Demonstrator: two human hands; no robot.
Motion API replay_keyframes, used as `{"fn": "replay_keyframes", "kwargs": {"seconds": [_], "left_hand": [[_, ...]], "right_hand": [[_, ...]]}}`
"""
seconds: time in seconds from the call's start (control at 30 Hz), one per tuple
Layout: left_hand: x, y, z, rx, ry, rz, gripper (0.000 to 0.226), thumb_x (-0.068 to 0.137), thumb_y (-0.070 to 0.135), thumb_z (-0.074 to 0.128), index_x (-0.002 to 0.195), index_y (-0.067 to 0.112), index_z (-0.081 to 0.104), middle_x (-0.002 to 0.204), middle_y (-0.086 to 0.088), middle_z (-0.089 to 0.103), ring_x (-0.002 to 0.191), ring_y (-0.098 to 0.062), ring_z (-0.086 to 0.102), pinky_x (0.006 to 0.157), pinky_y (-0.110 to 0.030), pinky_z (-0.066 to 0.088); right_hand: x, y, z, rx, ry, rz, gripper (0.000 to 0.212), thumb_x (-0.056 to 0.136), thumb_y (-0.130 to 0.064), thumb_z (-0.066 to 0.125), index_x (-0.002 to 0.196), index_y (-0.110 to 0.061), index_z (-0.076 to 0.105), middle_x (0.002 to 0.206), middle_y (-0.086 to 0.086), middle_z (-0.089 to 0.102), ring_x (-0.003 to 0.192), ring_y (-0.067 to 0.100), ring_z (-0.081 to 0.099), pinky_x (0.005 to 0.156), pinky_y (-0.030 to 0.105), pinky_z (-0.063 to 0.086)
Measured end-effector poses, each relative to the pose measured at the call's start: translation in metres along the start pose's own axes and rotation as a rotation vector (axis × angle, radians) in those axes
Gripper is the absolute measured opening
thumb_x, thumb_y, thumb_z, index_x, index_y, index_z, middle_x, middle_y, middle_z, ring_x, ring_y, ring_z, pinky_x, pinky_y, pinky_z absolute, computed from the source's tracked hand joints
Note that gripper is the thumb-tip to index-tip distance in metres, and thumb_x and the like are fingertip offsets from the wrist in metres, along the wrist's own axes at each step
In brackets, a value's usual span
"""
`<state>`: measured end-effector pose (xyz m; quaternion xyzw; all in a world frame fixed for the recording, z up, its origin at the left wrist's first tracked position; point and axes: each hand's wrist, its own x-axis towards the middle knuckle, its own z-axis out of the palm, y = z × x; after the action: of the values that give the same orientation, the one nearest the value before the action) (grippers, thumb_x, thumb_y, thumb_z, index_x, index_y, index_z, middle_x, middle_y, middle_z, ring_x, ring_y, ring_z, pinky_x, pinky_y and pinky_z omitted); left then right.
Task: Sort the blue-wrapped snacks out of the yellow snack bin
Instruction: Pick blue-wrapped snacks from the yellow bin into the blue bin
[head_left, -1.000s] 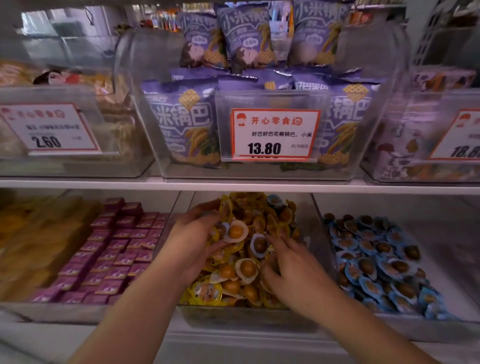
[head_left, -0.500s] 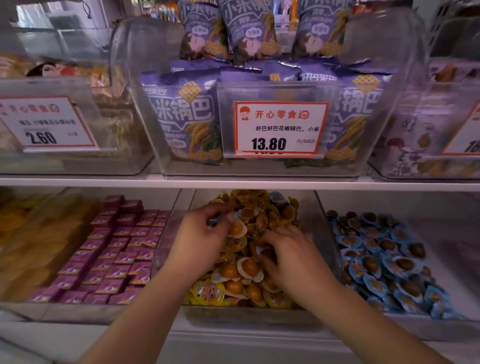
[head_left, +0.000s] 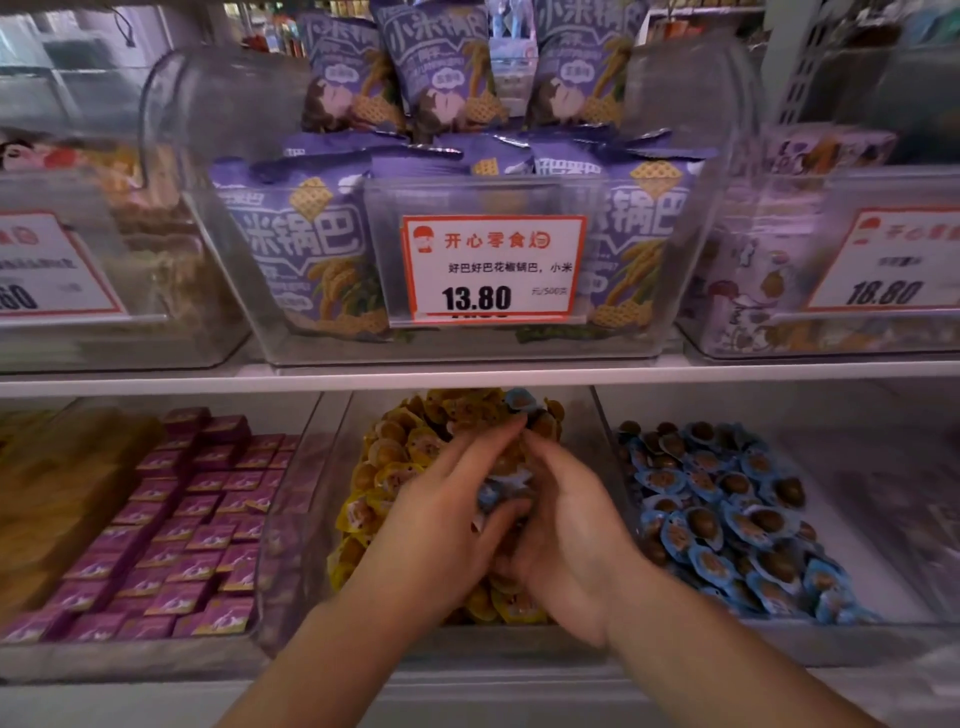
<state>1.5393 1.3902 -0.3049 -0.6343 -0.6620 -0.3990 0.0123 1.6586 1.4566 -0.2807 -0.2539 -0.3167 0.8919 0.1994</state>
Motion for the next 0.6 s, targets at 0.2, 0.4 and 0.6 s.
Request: {"fn": "replay_keyframes", "kwargs": {"seconds": [0.2, 0.4, 0.6], "left_hand": [[0.002, -0.011, 0.0, -0.222, -0.08, -0.099, 0.092, 0.071, 0.043, 0.084, 0.137, 0.067, 0.025, 0.139, 0.032, 0.045, 0.128, 0.012, 0.044, 0.101, -0.007, 0.038], [0.004, -0.02, -0.02, -0.192, -0.192, -0.137, 0.082, 0.069, 0.074, 0.069, 0.141, 0.048, 0.042, 0.141, 0.029, 0.045, 0.13, 0.01, 0.042, 0.102, -0.011, 0.039], [0.005, -0.022, -0.028, -0.461, -0.117, -0.235, 0.03, 0.082, 0.041, 0.072, 0.111, 0.033, 0.074, 0.127, 0.008, 0.065, 0.12, 0.0, 0.059, 0.094, -0.018, 0.05]], "right_hand": [[0.008, -0.002, -0.003, -0.057, 0.069, -0.025, 0.031, 0.098, -0.024, 0.056, 0.124, -0.011, 0.067, 0.116, 0.013, 0.073, 0.106, 0.028, 0.07, 0.077, 0.036, 0.059], [0.012, -0.003, -0.009, -0.092, 0.039, -0.057, 0.026, 0.088, 0.002, 0.051, 0.102, -0.004, 0.072, 0.104, 0.019, 0.069, 0.087, 0.025, 0.067, 0.061, 0.031, 0.056], [0.007, -0.005, -0.009, -0.388, 0.053, -0.12, 0.034, 0.09, 0.002, 0.061, 0.11, -0.023, 0.074, 0.092, 0.01, 0.075, 0.067, 0.018, 0.068, 0.047, 0.023, 0.045]]}}
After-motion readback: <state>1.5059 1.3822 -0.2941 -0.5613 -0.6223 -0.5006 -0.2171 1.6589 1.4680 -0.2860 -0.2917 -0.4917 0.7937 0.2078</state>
